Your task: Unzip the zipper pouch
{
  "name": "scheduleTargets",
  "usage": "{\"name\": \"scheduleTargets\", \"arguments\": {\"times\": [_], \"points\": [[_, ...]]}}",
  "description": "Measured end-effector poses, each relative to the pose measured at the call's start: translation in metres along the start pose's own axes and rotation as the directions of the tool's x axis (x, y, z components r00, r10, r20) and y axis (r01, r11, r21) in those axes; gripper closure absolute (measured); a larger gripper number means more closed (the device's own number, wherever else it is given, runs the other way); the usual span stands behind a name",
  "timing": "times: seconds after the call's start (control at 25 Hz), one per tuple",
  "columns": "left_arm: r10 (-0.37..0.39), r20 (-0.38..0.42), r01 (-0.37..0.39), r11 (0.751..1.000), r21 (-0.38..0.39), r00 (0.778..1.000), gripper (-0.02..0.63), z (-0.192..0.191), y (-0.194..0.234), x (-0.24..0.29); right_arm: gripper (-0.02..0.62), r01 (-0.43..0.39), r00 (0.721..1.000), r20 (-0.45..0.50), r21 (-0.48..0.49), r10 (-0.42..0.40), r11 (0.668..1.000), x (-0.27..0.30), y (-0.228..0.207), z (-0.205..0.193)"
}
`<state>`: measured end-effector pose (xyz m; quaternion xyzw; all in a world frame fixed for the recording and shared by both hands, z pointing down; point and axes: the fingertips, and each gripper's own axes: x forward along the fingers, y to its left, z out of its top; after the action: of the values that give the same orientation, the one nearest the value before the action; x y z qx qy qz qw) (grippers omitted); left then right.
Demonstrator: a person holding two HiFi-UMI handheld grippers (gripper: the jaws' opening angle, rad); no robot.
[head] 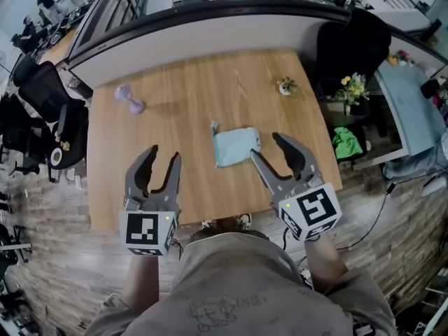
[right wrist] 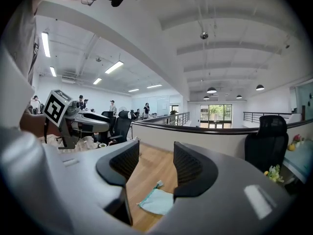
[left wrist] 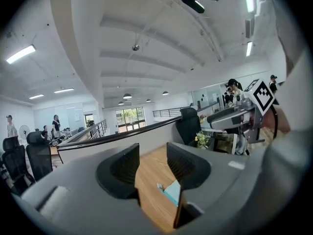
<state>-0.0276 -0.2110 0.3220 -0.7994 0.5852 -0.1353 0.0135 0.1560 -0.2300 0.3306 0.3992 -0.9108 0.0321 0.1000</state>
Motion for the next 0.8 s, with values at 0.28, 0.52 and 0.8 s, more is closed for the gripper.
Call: {"name": "scheduleTargets", "arguments": {"times": [0.28,0.52,0.8], "points": [[-0.038,-0.038,0.037,0.999,-0.007,0.999,0.44,-0.019,0.013,0.012,0.382,0.006,0.998,-0.065,-0.01,-0.007,1.0,0.02,0.012,-0.015],[-0.067,-0.073,0.067,0.998,-0.002,0.995,0.44,-0.044,0.021,0.03,0.383,-0.038,0.989,-0.144,0.023,0.041,0.999,0.05,0.027,-0.048],[-0.108,-0.144,0.109,0.994,-0.002,0.984,0.44,-0.085,0.027,0.045,0.39,-0.054,0.96,-0.272,0.032,0.06,0.998,0.084,0.039,-0.109]]}}
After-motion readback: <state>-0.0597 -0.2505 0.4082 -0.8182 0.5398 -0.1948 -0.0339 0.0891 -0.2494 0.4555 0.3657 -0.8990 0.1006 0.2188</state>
